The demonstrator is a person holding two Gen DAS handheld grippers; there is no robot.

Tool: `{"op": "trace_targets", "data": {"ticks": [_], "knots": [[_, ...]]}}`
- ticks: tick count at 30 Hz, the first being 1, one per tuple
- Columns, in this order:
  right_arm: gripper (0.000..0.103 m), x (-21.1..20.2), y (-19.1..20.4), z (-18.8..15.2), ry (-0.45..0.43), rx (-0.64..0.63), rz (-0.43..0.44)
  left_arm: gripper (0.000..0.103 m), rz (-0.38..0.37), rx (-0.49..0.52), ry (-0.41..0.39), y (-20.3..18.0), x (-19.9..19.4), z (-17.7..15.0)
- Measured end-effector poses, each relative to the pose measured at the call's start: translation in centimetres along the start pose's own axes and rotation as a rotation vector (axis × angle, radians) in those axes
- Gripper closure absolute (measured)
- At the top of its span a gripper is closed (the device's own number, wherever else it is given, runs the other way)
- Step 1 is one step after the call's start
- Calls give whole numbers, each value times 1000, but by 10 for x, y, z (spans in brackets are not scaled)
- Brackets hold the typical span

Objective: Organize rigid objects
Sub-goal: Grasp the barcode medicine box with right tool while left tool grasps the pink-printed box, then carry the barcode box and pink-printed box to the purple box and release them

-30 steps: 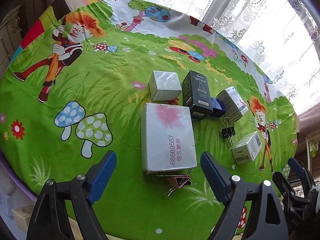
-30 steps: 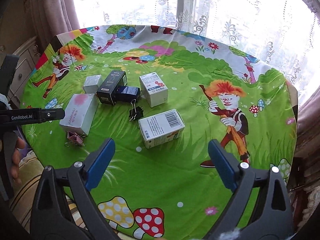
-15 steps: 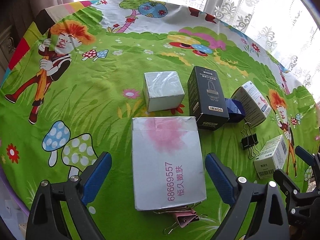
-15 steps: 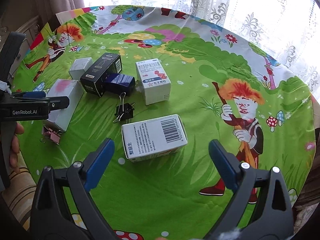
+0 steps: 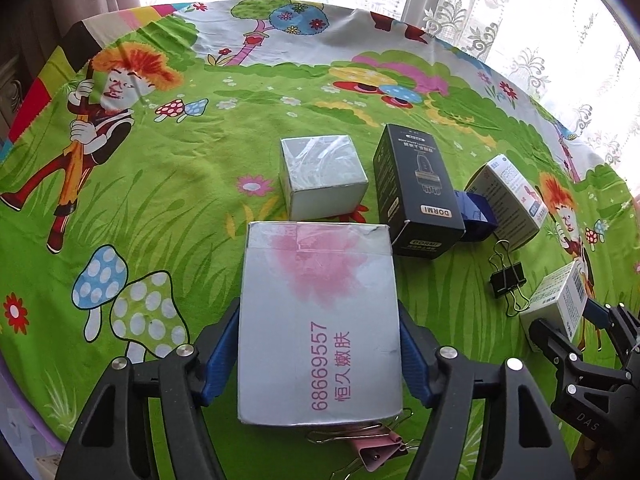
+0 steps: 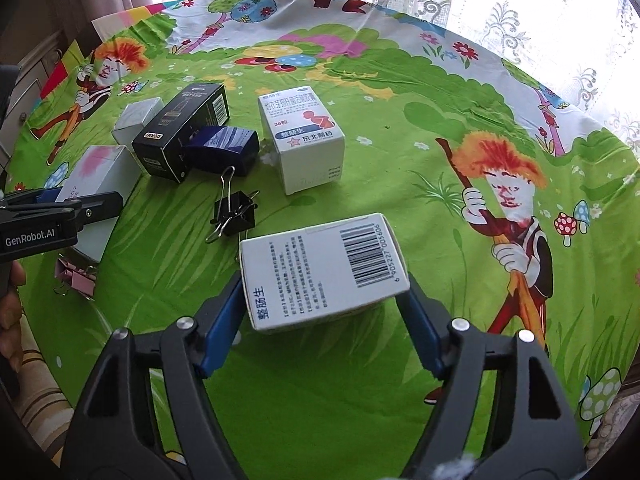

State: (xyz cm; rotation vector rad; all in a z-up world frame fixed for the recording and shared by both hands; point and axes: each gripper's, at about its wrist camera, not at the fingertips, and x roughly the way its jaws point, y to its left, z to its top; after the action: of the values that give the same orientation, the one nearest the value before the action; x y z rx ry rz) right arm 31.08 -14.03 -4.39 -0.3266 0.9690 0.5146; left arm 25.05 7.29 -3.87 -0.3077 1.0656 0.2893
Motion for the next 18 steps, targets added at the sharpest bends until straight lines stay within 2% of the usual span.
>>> {"op": "trace_targets", "data": {"ticks": [11,18], "knots": [[27,-25,-22,-4,-23,159,-48,33,-11,-43,-42,14,-12,-5],[27,-52,-13,-5,-71,201,-61,33,-22,-51,-58,19,-27,-11]]}}
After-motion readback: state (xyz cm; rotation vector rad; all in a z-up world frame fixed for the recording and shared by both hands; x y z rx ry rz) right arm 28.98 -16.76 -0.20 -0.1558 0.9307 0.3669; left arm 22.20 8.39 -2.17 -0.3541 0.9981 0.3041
